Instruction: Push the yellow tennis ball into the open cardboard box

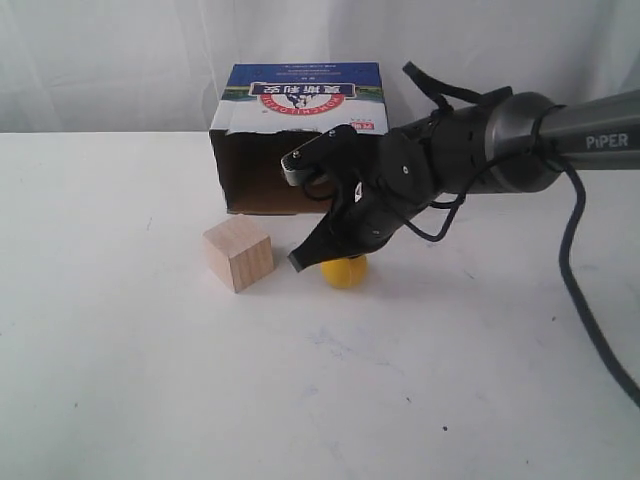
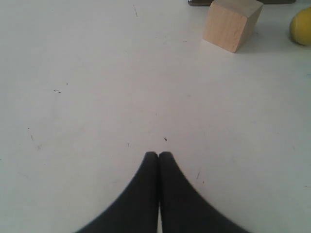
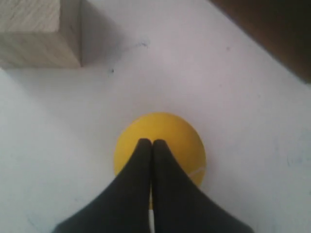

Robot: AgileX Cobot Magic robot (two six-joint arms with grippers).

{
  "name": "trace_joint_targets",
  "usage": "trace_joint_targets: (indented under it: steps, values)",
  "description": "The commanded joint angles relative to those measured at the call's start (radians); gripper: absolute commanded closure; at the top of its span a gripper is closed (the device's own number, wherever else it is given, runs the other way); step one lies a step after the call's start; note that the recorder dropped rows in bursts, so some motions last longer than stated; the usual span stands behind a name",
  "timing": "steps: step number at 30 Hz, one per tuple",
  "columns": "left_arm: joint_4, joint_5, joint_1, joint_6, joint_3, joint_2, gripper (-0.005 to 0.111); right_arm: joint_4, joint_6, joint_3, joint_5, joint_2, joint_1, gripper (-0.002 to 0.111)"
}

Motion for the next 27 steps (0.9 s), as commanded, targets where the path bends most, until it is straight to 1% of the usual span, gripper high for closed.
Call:
trace_joint_targets:
  steps: [1,12,18,27]
  values:
    - [-0.008,0.004,-0.006,-0.008,0.005,-0.005,0.107,-0.011,0.012,0.008,-0.071,0.027,-0.001,0.108]
    - [-0.008,0.004,-0.006,-0.008,0.005,-0.005,0.107,-0.011,0.012,0.008,-0.126,0.053,-0.029,0.108]
    - [-0.008,0.004,-0.006,-0.008,0.005,-0.005,0.107,-0.011,0.012,0.008,-0.187,0.053,-0.032,0.108]
    - [-0.008,0.004,-0.006,-0.008,0.005,-0.005,0.107,-0.011,0.012,0.008,-0.222,0.053,-0.032,0.108]
